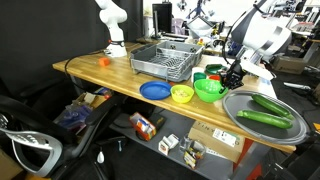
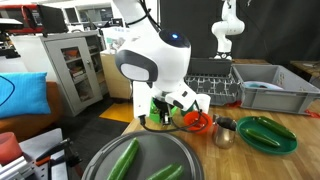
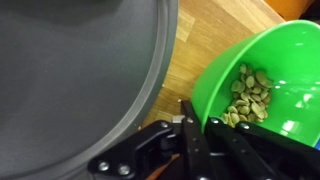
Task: Get the green bowl and pour some of its contents in the yellow bowl
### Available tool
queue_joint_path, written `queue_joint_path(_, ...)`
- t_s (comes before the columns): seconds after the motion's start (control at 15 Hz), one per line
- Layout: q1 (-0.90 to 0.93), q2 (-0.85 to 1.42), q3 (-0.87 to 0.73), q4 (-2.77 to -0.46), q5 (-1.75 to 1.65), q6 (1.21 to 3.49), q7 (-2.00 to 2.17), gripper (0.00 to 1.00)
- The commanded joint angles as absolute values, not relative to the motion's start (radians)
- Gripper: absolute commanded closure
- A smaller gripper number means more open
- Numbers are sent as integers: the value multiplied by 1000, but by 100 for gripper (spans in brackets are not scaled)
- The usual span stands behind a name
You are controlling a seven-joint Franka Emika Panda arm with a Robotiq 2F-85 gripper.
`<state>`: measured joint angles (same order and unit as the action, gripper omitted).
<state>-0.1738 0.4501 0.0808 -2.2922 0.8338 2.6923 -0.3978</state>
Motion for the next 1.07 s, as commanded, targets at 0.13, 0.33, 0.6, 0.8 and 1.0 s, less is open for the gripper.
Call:
queue_joint_path(0.13,-187,467,86,-2274,794,2617,-398,56)
queue_joint_path(0.33,-198,433,101,-2301,817,2593,-441,34)
queue_joint_path(0.6,-200,326,118,-2388,879,2616,-503,7)
queue_joint_path(0.8,-180,209,113,-2487,940,2591,-540,0)
queue_joint_path(1.0,-153,72,94,-2606,1002,2492,-586,0)
